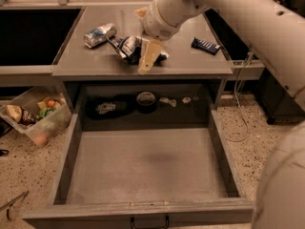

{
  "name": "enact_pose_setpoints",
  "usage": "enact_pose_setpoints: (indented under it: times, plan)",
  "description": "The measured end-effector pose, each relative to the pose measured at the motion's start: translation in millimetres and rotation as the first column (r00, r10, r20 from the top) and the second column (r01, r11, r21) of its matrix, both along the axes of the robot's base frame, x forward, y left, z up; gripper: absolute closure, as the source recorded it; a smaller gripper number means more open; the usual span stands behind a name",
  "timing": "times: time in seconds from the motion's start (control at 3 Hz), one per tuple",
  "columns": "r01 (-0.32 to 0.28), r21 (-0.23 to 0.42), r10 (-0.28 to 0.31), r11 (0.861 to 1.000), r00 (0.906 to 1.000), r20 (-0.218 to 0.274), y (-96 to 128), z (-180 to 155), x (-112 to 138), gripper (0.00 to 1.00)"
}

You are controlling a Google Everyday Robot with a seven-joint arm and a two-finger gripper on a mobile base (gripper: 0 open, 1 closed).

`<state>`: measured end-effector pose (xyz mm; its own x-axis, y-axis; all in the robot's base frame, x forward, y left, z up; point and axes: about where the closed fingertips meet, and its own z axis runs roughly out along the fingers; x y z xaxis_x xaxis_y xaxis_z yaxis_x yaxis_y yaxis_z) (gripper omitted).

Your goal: Place blue chip bag into middle drawer

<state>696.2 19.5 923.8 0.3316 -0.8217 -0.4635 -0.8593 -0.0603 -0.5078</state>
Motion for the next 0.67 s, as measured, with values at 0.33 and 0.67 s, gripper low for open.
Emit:
enact_pose_setpoints:
  times: [0.33, 0.67]
  plan:
    - [-0.012, -0.031, 0.012, 0.999, 0.9999, -0.003, 20.2, -0.9, 30.5, 0.0]
    - [0.054, -0.039, -0.054, 0.998, 0.9985, -0.009, 28.2, -4.0, 56.5, 0.0]
